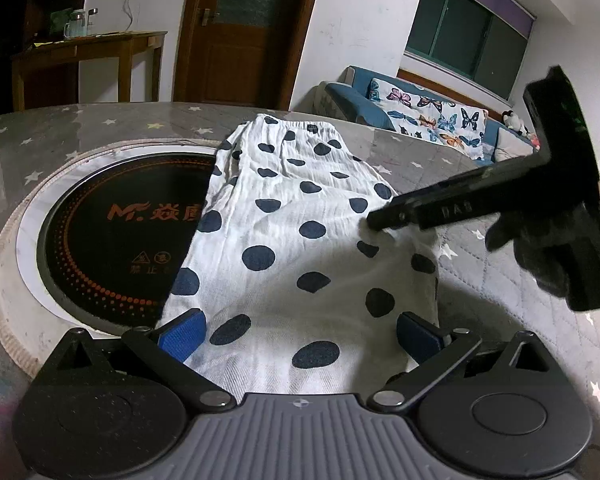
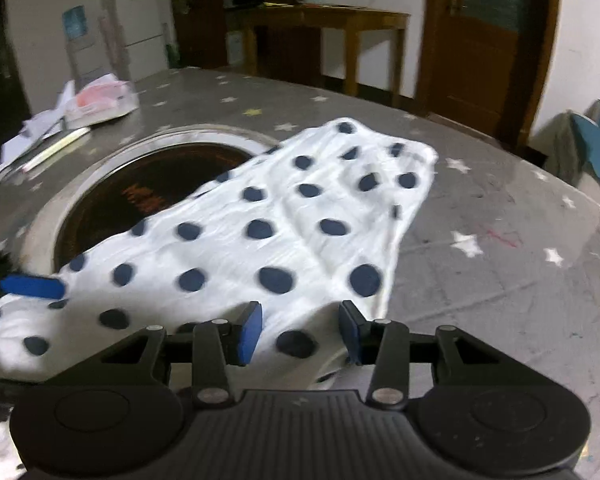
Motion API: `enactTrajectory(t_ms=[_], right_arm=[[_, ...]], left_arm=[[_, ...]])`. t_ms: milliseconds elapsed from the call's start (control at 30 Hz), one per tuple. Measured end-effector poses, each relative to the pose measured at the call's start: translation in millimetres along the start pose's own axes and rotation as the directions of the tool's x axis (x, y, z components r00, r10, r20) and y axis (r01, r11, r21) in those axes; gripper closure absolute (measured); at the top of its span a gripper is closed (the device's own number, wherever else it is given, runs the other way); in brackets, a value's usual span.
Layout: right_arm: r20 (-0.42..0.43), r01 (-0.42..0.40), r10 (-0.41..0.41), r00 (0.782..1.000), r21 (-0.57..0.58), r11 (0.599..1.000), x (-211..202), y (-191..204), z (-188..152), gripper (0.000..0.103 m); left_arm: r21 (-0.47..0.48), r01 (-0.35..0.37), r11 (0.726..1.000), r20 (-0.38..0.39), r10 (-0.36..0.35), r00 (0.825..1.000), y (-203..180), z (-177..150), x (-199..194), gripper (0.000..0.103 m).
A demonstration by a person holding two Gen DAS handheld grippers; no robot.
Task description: Fold clothes
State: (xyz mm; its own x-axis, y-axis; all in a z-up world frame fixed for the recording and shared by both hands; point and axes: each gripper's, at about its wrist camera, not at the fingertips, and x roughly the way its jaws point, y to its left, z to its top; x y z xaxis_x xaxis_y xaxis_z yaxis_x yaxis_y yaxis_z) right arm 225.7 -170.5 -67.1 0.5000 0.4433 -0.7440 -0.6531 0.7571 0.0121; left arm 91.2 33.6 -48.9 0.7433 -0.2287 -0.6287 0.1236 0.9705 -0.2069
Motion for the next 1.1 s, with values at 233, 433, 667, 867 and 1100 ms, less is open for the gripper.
enactTrajectory(t_ms=[233,433,667,867,1100], right_arm=[[0.035,0.014,-0.015,0.999,0.027,1.0,6.9,-7.1,26.3,0.059],[0.0,0.001,-0.001,1.0,0.026,1.0,54.0,-3.7,54.9,0.059],[0.005,0.045,-0.045,0.999,0.042,0.998,97.4,-9.5,90.7,0.058],[0.007,0.09,-0.091,0.996,0.04,0.995,121.5,-10.6,114.7,0.056],[0.019,0.051,-0.052,0.998,0.018,0.999,88.4,4.7,100.5,0.056]], left_arm=[[-0.002,-0.001,1.0,0.001,0.001,1.0,0.7,0.6,1.1,0.0],[-0.001,0.0,1.0,0.001,0.0,1.0,0.8,0.5,1.2,0.0],[0.0,0.0,1.0,0.002,0.0,1.0,0.4,-0.1,0.9,0.0],[-0.002,0.002,1.0,0.004,-0.002,1.0,0.0,-0.7,-0.5,0.0],[-0.019,0.028,0.999,0.0,-0.028,1.0,2.0,2.4,-7.7,0.016]])
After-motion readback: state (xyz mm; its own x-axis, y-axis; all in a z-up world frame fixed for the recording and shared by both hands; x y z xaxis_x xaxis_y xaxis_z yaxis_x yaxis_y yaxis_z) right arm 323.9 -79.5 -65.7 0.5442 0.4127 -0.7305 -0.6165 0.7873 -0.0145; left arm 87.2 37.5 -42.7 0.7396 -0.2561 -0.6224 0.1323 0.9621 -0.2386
